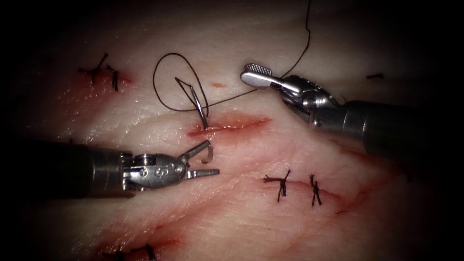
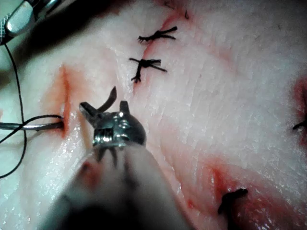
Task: Wound Closure
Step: Use the left gripper to pull the needle through.
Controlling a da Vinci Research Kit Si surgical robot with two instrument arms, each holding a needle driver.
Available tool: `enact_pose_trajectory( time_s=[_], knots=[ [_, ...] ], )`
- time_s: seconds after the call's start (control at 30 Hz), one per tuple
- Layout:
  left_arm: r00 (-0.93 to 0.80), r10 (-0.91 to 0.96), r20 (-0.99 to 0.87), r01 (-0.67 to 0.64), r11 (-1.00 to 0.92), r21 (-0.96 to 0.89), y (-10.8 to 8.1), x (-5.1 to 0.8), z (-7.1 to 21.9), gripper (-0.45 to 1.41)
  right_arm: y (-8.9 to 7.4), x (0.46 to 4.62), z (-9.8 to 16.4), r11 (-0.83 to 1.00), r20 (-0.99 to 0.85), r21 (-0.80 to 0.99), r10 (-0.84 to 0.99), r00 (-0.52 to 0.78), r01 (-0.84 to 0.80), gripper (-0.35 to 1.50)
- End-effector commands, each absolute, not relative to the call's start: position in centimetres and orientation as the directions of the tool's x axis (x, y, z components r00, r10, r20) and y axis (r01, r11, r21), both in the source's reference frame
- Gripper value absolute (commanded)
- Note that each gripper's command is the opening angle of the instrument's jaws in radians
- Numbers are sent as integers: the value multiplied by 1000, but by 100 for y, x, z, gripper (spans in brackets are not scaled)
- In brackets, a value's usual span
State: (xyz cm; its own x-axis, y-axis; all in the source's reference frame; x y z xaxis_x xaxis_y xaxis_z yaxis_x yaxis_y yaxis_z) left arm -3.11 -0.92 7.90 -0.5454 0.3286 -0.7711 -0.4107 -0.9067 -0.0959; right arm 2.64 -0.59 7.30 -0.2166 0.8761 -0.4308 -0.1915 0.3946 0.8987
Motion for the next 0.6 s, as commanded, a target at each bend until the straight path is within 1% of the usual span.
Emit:
enact_pose_trajectory(
  time_s=[0.03,0.07,0.1,0.17,0.2,0.23,0.4,0.43,0.47,0.5,0.57,0.6],
  knots=[
    [-536,326,-779,-411,-906,-97,-89,-318,796,41,-53,275,730,396,-431,899,876,-218,-188,37],
    [-529,325,-783,-414,-905,-96,-87,-318,796,24,-54,275,730,391,-426,902,878,-217,-184,36],
    [-523,324,-788,-417,-904,-95,-86,-319,797,-5,-54,276,730,391,-426,902,878,-217,-185,36],
    [-516,318,-795,-417,-904,-90,-84,-319,797,-45,-54,276,730,392,-426,902,879,-216,-183,34],
    [-514,317,-797,-411,-907,-96,-84,-319,797,-45,-54,276,730,387,-420,904,881,-216,-181,29],
    [-507,322,-800,-396,-911,-115,-84,-319,795,-45,-54,276,730,382,-415,907,882,-221,-176,17],
    [-429,357,-830,-365,-909,-202,-87,-321,780,-45,-55,276,729,332,-360,931,902,-240,-150,9],
    [-371,396,-840,-363,-894,-261,-86,-323,768,-45,-56,276,729,327,-355,933,904,-240,-148,-5],
    [-345,409,-844,-356,-890,-286,-85,-325,763,-45,-56,276,729,327,-355,934,903,-242,-146,-8],
    [-309,437,-845,-347,-879,-328,-84,-326,755,-45,-57,276,729,327,-355,933,904,-239,-148,-18],
    [-259,488,-833,-326,-856,-400,-82,-328,744,-45,-58,277,729,326,-355,933,905,-234,-151,-27],
    [-224,534,-815,-310,-832,-460,-82,-329,737,-45,-58,277,728,320,-349,935,909,-228,-155,-27]
  ],
)
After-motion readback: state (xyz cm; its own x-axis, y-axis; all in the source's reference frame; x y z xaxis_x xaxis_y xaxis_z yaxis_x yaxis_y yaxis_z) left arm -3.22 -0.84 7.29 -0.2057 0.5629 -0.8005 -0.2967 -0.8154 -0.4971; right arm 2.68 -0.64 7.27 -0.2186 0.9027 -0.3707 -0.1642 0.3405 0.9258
